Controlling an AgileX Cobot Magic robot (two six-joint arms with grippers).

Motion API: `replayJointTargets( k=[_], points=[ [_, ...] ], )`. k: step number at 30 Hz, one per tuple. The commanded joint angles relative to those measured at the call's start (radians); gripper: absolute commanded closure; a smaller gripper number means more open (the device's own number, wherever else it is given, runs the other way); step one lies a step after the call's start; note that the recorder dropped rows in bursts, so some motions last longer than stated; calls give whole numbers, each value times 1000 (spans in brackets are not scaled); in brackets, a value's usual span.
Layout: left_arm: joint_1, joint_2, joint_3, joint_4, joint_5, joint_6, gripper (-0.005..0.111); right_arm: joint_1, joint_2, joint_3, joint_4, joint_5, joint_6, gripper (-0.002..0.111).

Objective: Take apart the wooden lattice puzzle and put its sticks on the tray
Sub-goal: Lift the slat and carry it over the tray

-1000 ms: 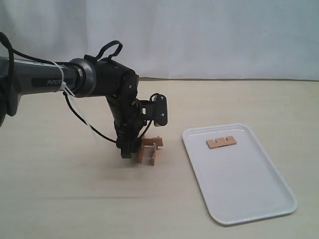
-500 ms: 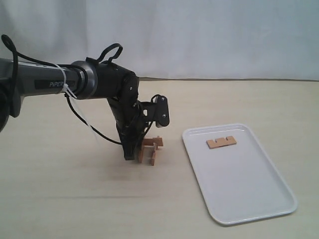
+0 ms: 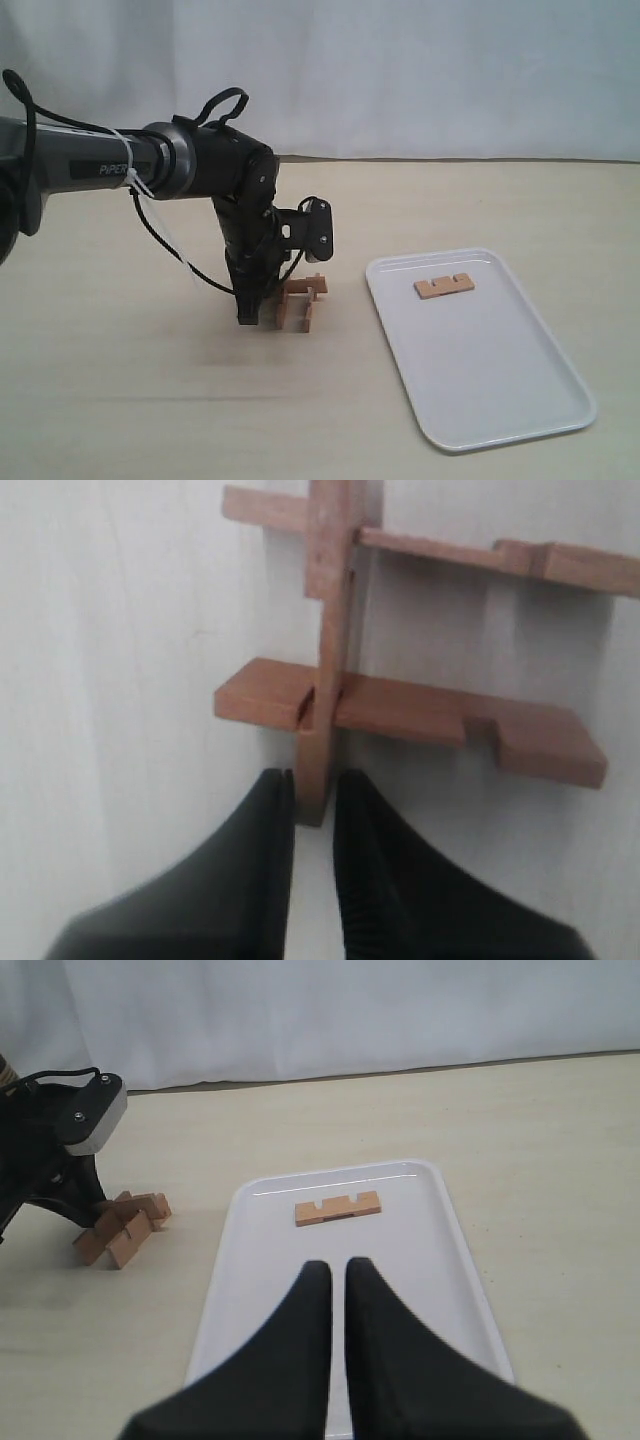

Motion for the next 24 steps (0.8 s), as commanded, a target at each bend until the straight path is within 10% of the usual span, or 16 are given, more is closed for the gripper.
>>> replayJointTargets(
  k=[1, 19, 24],
  points=[
    [2, -11, 0, -2, -1, 3, 91, 0, -4, 2, -6, 2, 2, 104],
    [2, -131, 0, -21, 31, -1, 107, 0, -4, 2, -6, 2, 2, 104],
    [-9, -193, 0, -311, -58, -6, 107, 0, -4, 2, -6, 2, 2, 104]
  ],
)
